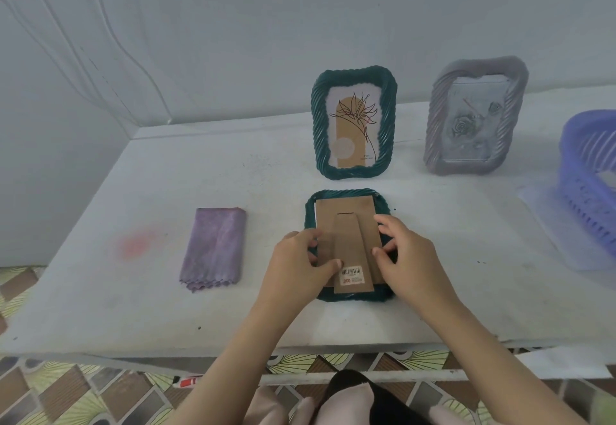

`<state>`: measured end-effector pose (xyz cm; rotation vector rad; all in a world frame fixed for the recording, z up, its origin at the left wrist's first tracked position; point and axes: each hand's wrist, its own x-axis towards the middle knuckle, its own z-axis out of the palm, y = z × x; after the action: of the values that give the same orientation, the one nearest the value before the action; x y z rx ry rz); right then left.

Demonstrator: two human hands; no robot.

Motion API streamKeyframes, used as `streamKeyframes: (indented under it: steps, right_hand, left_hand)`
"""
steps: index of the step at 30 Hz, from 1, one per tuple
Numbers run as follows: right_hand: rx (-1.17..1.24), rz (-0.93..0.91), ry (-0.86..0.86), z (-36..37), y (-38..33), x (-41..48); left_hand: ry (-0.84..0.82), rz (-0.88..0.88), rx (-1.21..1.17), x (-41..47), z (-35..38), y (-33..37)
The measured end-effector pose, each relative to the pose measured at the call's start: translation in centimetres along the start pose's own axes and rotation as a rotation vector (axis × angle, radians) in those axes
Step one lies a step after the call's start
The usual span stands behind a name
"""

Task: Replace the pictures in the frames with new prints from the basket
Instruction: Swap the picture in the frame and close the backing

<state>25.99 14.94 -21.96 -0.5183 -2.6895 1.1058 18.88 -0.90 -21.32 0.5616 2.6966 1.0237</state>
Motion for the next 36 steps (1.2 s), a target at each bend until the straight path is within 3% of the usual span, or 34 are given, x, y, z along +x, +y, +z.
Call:
streamKeyframes:
  steps: [5,10,15,25,30,36]
  right_hand:
    - [-0.042,-0.001,0.012,0.2,-0.1,0.2]
    - [-0.021,0.010,0.002,0.4,-0.2,0.1]
    - [0.023,-0.002,0.012,0.4,-0.2,0.3]
    - [-0.027,-0.024,-0.007,0.6,-0.1,0.3]
    - [-0.084,-0.050,-0.013,0.8,0.4,0.3]
    - [-0.083,-0.087,0.080,0.8,0.9,0.6]
  left_hand:
    - [0.033,0.098,0.231,0.2,-0.2,-0.4]
    - [-0.104,0.053,0.039,0.9,-0.6,-1.0]
    - [-0.131,0.076,-0.070,1.3,-0.6,-1.8]
    - [-0.228,0.134,0.020,1.8,-0.8,-2.0]
    - [-0.191,0.181,0.086,1.4,-0.3,-2.4]
    - [0.005,0.226,0.075,1.7,0.0,-2.6]
